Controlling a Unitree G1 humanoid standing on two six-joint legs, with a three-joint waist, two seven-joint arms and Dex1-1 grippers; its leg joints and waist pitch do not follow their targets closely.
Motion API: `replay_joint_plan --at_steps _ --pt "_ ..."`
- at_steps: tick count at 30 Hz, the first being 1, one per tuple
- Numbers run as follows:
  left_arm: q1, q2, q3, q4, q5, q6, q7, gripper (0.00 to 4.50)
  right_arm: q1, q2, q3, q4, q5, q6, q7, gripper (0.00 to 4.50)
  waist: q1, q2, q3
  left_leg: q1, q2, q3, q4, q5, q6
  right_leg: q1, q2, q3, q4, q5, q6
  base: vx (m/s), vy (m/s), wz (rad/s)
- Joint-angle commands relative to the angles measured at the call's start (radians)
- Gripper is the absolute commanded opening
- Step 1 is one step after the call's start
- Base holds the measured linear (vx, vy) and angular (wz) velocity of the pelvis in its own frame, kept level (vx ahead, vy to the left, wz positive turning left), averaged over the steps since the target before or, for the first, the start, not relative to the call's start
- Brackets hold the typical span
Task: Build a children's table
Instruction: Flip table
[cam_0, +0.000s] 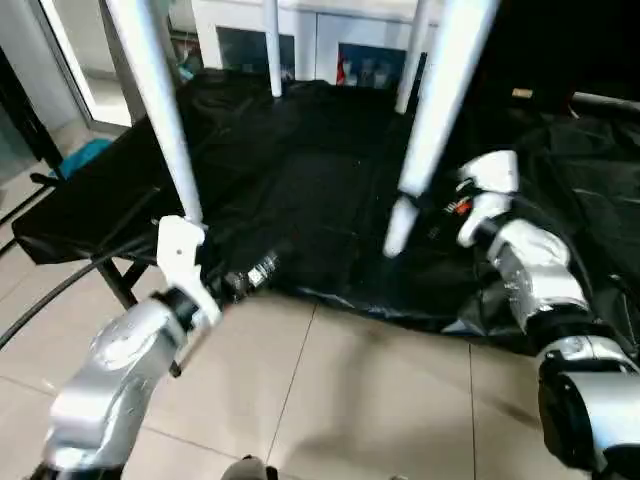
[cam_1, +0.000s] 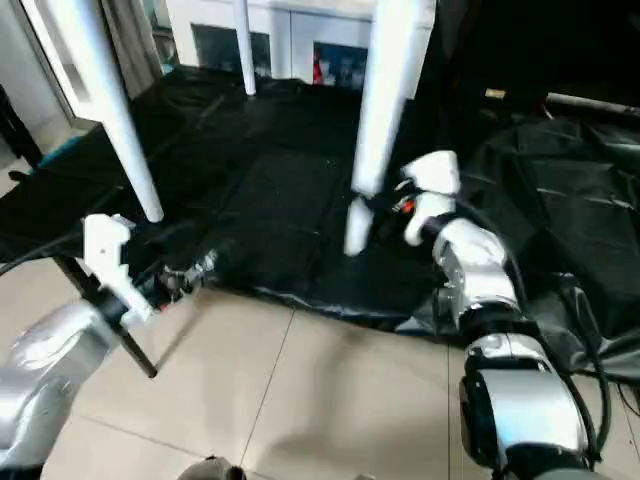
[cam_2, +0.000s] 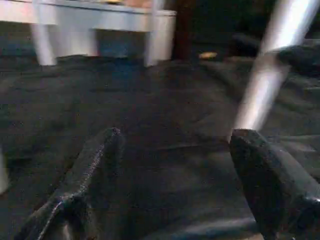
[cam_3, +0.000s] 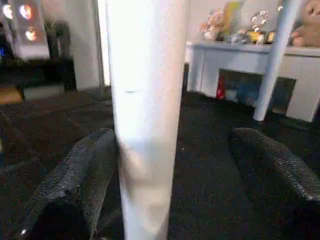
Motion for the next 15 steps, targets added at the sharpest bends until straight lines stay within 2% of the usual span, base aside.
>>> replay_joint_plan --at_steps 1,2,3,4,5,6,8,9,10,11,12,13,15 --pt "-0.020 -0.020 0.014 0.018 0.047 -0.008 0.074 3.77 0.076 0.006 -0.023 -0.116 0.047 0.068 0.017 3.88 -0.002 0.009 -0.076 0.025 0.064 -0.039 -0.093 -0.268 -0.013 0.036 -0.069 0.054 -0.087 -0.202 -0.176 0.000 0.000 0.00" --pt "-0.023 -0.028 0.020 0.021 0.044 0.004 0.091 3.77 0.116 0.007 -0.018 -0.176 0.056 0.106 0.026 3.88 -0.007 0.008 -0.077 0.020 0.060 -0.041 -0.093 -0.258 -0.010 0.043 -0.067 0.052 -0.085 -0.193 -0.182 0.000 0.000 0.00" --pt "-0.023 -0.028 0.020 0.021 0.044 0.004 0.091 3.77 0.116 0.007 -0.018 -0.176 0.056 0.106 0.026 3.88 -0.004 0.008 -0.082 0.019 0.061 -0.040 -0.091 -0.242 -0.006 0.042 -0.071 0.051 -0.084 -0.180 -0.190 0.000 0.000 0.00" --pt "-0.021 -0.041 0.023 0.016 0.062 -0.006 0.117 3.77 0.205 0.008 0.008 -0.308 0.062 0.179 0.011 3.88 -0.005 0.005 -0.078 0.015 0.059 -0.039 -0.092 -0.226 0.003 0.046 -0.070 0.052 -0.087 -0.173 -0.189 0.000 0.000 0.00" --pt "-0.020 -0.043 0.023 0.015 0.066 -0.010 0.121 3.77 0.224 0.008 0.014 -0.337 0.063 0.196 0.005 3.88 -0.003 0.005 -0.078 0.016 0.061 -0.039 -0.091 -0.217 0.005 0.044 -0.070 0.054 -0.087 -0.168 -0.183 0.000 0.000 0.00" --pt "-0.015 -0.050 0.023 0.014 0.087 -0.016 0.142 3.77 0.282 0.013 0.038 -0.421 0.064 0.237 -0.015 3.88 -0.005 0.005 -0.080 0.016 0.061 -0.040 -0.091 -0.214 0.008 0.044 -0.071 0.052 -0.085 -0.165 -0.186 0.000 0.000 0.00" --pt "-0.003 -0.062 0.018 0.024 0.145 -0.046 0.192 3.77 0.387 0.032 0.078 -0.573 0.057 0.295 -0.079 3.88 -0.009 0.000 -0.076 0.015 0.060 -0.039 -0.093 -0.210 0.015 0.043 -0.068 0.054 -0.095 -0.198 -0.153 0.000 0.000 0.00" --pt "0.002 -0.067 0.016 0.027 0.161 -0.059 0.206 3.77 0.419 0.043 0.085 -0.616 0.048 0.313 -0.111 3.88 -0.012 0.002 -0.076 0.014 0.059 -0.040 -0.097 -0.227 0.013 0.043 -0.073 0.053 -0.097 -0.238 -0.147 0.000 0.000 0.00" --pt "0.010 -0.075 0.013 0.031 0.178 -0.062 0.226 3.77 0.461 0.065 0.082 -0.678 0.035 0.357 -0.168 3.88 -0.014 0.001 -0.073 0.017 0.060 -0.039 -0.099 -0.236 0.006 0.037 -0.070 0.054 -0.107 -0.281 -0.129 0.000 0.000 0.00" --pt "0.014 -0.080 0.011 0.032 0.185 -0.058 0.237 3.77 0.483 0.078 0.078 -0.711 0.028 0.386 -0.200 3.88 -0.015 0.002 -0.073 0.019 0.060 -0.040 -0.100 -0.244 0.002 0.036 -0.071 0.054 -0.106 -0.293 -0.127 0.000 0.000 0.00" --pt "0.017 -0.087 0.009 0.031 0.191 -0.063 0.247 3.77 0.495 0.093 0.068 -0.731 0.013 0.391 -0.232 3.88 -0.017 0.002 -0.073 0.019 0.060 -0.041 -0.102 -0.250 -0.002 0.035 -0.071 0.054 -0.108 -0.306 -0.126 0.000 0.000 0.00" --pt "0.028 -0.103 0.002 0.029 0.215 -0.076 0.279 3.77 0.531 0.141 0.037 -0.790 -0.019 0.404 -0.324 3.88 -0.018 0.004 -0.070 0.021 0.062 -0.040 -0.105 -0.263 -0.019 0.028 -0.069 0.056 -0.113 -0.331 -0.117 0.000 0.000 0.00" --pt "0.031 -0.107 0.000 0.029 0.226 -0.085 0.288 3.77 0.543 0.153 0.030 -0.813 -0.022 0.409 -0.345 3.88 -0.021 0.003 -0.069 0.020 0.061 -0.043 -0.108 -0.289 -0.028 0.029 -0.071 0.055 -0.114 -0.351 -0.104 0.000 0.000 0.00"
